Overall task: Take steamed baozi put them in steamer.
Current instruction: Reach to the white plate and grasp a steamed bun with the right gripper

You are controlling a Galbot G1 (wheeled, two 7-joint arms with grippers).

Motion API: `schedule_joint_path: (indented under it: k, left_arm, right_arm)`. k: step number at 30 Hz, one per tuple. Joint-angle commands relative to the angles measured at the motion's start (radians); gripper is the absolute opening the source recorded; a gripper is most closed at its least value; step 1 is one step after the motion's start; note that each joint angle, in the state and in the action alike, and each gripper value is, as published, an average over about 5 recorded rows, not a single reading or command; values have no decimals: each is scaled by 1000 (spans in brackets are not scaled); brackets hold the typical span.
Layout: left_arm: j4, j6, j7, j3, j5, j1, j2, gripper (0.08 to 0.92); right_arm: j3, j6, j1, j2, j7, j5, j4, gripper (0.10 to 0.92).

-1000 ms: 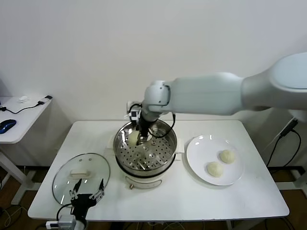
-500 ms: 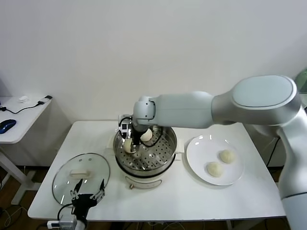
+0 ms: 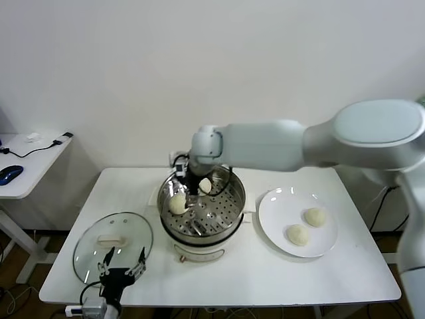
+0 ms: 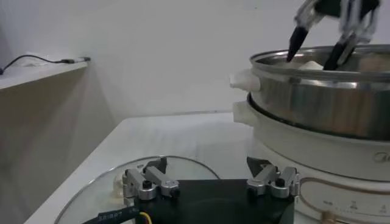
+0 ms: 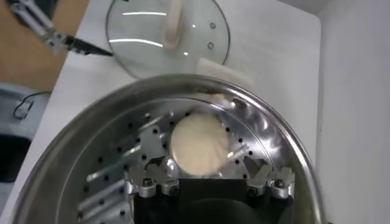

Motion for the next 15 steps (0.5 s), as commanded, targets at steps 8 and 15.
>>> schedule_joint_path:
  k: [8,15]
  left_arm:
    - [2,6,1,-10,-8,-9,4,823]
    - [-4,11,4,-11,-2,-6,-6,823]
  right_arm:
    - [-380,182,346,-690,-252,-321,337,823]
    - [-292,143,111,-797,-184,-480,329,823]
